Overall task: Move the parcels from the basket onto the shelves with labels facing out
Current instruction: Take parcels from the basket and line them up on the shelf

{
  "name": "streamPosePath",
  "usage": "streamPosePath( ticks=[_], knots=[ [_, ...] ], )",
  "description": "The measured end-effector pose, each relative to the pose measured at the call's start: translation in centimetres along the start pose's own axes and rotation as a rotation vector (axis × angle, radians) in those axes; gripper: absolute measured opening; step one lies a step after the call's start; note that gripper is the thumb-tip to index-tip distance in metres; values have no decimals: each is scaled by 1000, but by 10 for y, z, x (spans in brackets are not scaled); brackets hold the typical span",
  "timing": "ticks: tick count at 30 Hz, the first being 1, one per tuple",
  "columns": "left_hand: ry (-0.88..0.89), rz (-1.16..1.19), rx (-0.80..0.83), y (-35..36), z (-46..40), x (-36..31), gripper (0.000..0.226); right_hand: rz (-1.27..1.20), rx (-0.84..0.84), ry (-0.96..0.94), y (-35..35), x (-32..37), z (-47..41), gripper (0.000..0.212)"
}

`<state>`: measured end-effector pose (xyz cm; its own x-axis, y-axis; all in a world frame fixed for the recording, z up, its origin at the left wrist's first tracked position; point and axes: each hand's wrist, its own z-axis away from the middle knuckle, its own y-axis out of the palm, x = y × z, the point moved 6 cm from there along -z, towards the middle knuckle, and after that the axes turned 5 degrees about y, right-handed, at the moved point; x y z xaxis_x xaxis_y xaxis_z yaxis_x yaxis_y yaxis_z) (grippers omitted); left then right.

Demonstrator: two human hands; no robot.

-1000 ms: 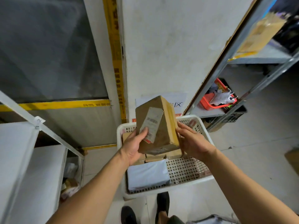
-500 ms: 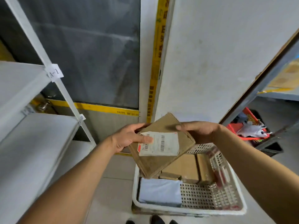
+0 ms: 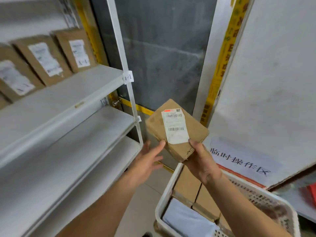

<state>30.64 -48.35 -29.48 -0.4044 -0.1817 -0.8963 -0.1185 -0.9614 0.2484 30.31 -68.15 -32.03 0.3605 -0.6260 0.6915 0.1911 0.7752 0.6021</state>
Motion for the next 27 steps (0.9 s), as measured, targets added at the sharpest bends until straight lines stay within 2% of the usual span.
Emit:
streamPosePath(
  ticks=[3, 6, 9, 13, 17, 20, 24, 27],
  knots=[
    [119, 150, -64, -7, 14, -18, 106, 24, 205, 0, 42, -9, -6, 84],
    [233, 186, -177, -33, 36, -41, 87, 82, 290, 48, 79, -18, -8, 91],
    [328, 180, -305, -74, 66, -67, 87, 264, 338, 78, 119, -14, -6, 92],
    [437, 96, -423, -130, 111, -109, 80, 559, 398, -41, 190, 15, -2, 101],
    [504, 38, -511, -186, 157, -135, 82, 963, 578, -120, 280, 9, 7, 75],
    [571, -17, -538, -222, 191, -153, 73, 1062, 683, -97, 337, -17, 9, 63],
    [628, -97, -574, -276, 233, -173, 78, 1091, 767, -60, 401, -62, 5, 69],
    [674, -162, -623, -323, 265, -184, 72, 1116, 833, -93, 451, -101, 13, 72]
  ],
)
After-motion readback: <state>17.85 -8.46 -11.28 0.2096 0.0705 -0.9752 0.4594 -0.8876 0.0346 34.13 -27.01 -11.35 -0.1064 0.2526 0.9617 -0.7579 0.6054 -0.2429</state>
